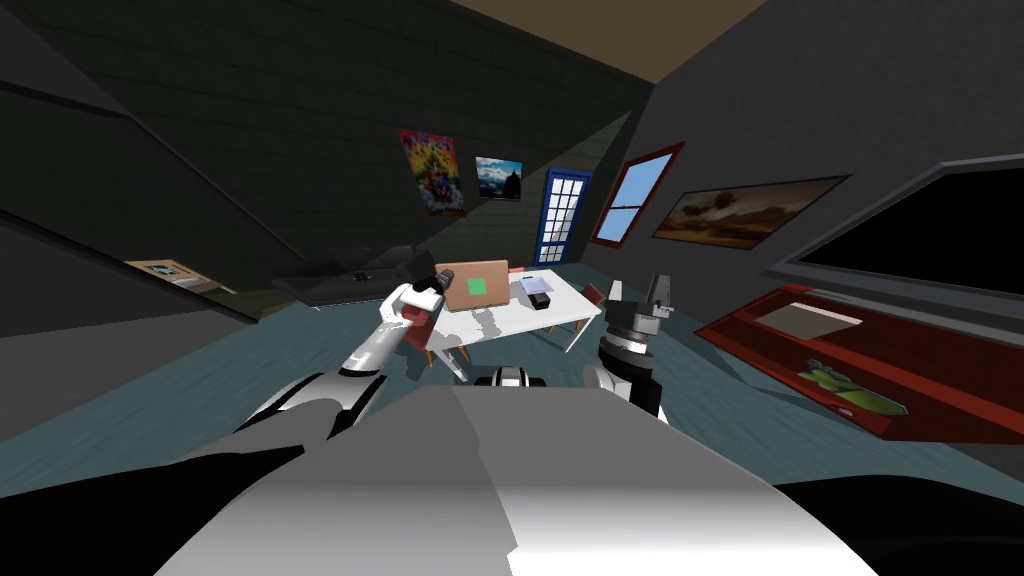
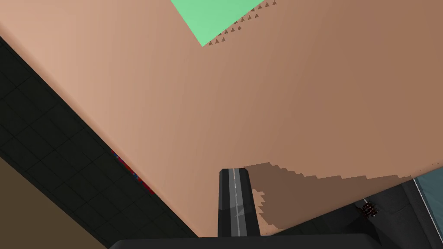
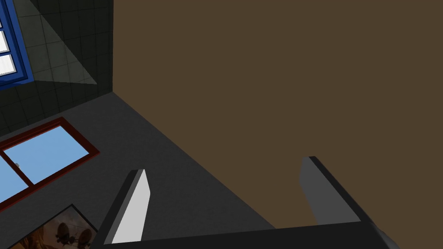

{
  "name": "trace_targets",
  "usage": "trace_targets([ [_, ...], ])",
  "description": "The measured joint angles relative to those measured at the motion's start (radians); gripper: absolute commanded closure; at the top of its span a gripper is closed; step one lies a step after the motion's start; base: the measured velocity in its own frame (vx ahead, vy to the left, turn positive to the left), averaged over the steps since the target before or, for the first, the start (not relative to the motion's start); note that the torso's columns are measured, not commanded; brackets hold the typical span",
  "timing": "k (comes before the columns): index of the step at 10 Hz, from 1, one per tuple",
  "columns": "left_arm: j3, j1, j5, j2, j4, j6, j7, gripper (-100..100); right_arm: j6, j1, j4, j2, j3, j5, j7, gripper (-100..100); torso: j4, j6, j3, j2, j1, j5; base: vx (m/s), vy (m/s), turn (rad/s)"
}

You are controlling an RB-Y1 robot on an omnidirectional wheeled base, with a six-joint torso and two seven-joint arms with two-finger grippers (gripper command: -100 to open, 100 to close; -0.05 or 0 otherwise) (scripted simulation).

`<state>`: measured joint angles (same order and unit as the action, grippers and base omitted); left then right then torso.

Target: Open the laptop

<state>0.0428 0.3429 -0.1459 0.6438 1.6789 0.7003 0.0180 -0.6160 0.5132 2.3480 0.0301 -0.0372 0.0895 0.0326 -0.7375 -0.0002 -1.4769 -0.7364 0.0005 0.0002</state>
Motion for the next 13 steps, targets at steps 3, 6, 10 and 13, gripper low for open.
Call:
trace_targets([
  [3, 0.037, 0.057, -0.051, 0.016, -0.085, -0.008, 0.030, 100, 0.000, 0.000, 0.000, 0.000, 0.000, 0.000, 0.000, 0, -0.001, 0.000, 0.002, -0.003, -0.001, -0.001, -0.038, -0.011, 0.004],
  [6, 0.043, 0.116, -0.065, 0.019, -0.167, -0.007, 0.036, 100, 0.000, 0.000, 0.000, 0.000, 0.000, 0.000, 0.000, 0, 0.000, 0.000, 0.000, 0.000, 0.000, 0.000, -0.015, -0.004, 0.003],
  [10, 0.086, 0.226, -0.137, 0.044, -0.290, -0.017, 0.075, 100, 0.000, 0.000, 0.000, 0.000, 0.000, 0.000, 0.000, 0, 0.000, 0.000, 0.000, -0.001, 0.000, 0.000, -0.020, -0.006, 0.000],
  [13, 0.124, 0.293, -0.193, 0.065, -0.376, -0.023, 0.106, 100, 0.000, 0.000, 0.000, 0.000, 0.000, 0.000, 0.000, 0, -0.001, 0.000, 0.002, -0.003, -0.001, -0.001, -0.038, -0.012, 0.004],
])
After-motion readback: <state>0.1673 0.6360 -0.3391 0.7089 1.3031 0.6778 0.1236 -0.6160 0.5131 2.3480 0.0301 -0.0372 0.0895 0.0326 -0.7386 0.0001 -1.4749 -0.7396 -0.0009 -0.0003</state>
